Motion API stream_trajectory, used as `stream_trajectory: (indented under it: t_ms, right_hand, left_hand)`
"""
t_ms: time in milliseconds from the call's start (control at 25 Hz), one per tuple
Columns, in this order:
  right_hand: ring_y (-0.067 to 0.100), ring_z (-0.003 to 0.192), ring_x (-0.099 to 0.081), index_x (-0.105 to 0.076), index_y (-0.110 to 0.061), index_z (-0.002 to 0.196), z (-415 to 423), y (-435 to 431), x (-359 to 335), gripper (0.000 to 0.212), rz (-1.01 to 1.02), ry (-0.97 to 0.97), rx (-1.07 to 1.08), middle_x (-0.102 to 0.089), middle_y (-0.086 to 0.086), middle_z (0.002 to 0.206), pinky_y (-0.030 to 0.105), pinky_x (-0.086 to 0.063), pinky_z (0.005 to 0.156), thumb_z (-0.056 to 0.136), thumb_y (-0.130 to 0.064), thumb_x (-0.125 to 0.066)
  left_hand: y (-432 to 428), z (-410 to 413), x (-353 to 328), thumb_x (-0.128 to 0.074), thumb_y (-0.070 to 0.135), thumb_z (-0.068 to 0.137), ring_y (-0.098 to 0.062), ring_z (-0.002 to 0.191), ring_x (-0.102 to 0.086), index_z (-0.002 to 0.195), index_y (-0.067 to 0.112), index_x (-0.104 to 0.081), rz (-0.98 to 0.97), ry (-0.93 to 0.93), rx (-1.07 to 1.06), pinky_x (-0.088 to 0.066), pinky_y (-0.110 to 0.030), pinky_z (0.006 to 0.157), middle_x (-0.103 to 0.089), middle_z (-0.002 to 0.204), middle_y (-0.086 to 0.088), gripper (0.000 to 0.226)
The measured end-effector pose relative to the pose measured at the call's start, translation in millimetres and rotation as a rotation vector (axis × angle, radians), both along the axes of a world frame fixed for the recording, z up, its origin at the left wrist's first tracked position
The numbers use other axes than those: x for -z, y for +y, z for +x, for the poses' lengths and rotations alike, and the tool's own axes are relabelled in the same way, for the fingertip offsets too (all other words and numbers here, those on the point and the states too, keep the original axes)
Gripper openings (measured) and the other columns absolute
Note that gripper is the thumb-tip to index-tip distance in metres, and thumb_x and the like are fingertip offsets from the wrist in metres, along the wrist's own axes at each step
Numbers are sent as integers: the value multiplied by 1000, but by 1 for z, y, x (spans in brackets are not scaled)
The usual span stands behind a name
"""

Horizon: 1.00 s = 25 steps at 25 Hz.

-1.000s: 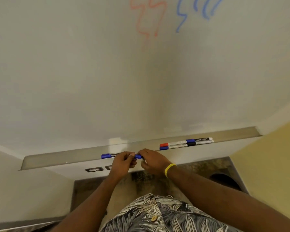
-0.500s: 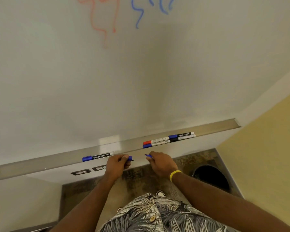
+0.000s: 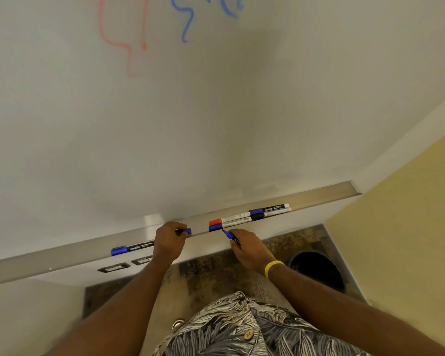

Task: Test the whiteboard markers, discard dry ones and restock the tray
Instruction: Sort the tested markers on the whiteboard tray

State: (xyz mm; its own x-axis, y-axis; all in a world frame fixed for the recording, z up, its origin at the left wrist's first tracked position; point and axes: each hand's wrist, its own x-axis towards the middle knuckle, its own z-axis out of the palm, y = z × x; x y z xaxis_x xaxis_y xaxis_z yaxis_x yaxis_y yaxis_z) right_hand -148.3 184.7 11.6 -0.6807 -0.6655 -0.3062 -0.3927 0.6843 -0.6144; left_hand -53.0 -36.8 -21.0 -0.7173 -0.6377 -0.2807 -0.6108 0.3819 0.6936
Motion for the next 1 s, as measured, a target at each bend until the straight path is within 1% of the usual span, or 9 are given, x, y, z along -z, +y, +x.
stream_trajectory:
  t_ms: [80,160,280,400,560,680,800,920,1000]
  right_hand:
    - [26,115,-59,-53,-13,135,-4,1,0,36,7,18,-1,-63,9,128,36,-47,102,100,-24,-50]
    - [25,114,-60,-53,-15,135,-7,3,0,37,12,46,3,-64,7,127,37,-48,100,100,-26,-51]
    - [23,109,-61,-55,-17,133,-10,7,1,36,17,75,22,-66,6,123,35,-50,97,99,-27,-52]
    - [23,113,-60,-55,-17,135,-10,8,3,37,12,72,46,-65,5,126,34,-48,100,99,-27,-53]
    - [22,109,-61,-56,-16,132,-9,8,6,35,24,75,50,-66,6,123,32,-48,97,99,-26,-54]
    - [23,107,-62,-56,-16,131,-3,5,6,33,7,78,42,-67,6,119,31,-48,94,99,-26,-54]
    - [20,107,-63,-56,-21,134,0,-5,-1,37,-53,99,21,-67,3,120,31,-49,95,99,-32,-55]
    - [14,96,-64,-57,-27,131,1,-24,-15,33,-146,109,14,-70,-2,111,29,-53,88,99,-37,-52]
    - [12,93,-63,-58,-26,129,6,-41,-25,30,-243,73,37,-69,-3,107,32,-54,88,101,-33,-49]
  left_hand:
    - [-2,-5,6,-72,16,87,-12,83,-59,103,12,-76,-37,-43,55,-44,-20,79,-74,101,-5,17]
    - [-3,-9,10,-70,16,88,-12,83,-59,102,13,-77,-53,-71,95,-44,-22,78,-74,101,-5,16]
    - [-2,-12,9,-67,14,90,-11,84,-57,105,12,-76,-77,-68,158,-42,-21,78,-73,102,-5,17]
    - [-2,-12,5,-66,13,91,-10,85,-55,108,10,-74,-94,-53,223,-41,-21,80,-72,104,-4,19]
    - [-1,-5,-1,-67,15,90,-14,86,-59,108,11,-73,-94,-15,220,-45,-23,80,-72,104,-6,20]
    - [0,5,-6,-66,22,91,-16,95,-61,113,12,-70,-102,39,189,-44,-23,81,-70,110,-6,24]
    - [1,16,-19,-61,35,94,-13,106,-57,116,16,-68,-218,120,238,-39,-20,87,-67,117,-1,30]
    - [-6,25,-41,-60,44,93,-15,120,-52,123,19,-65,-397,214,293,-38,-22,97,-61,128,2,39]
    - [-14,29,-59,-56,51,91,-15,119,-53,121,19,-66,-492,299,295,-39,-22,97,-62,126,1,45]
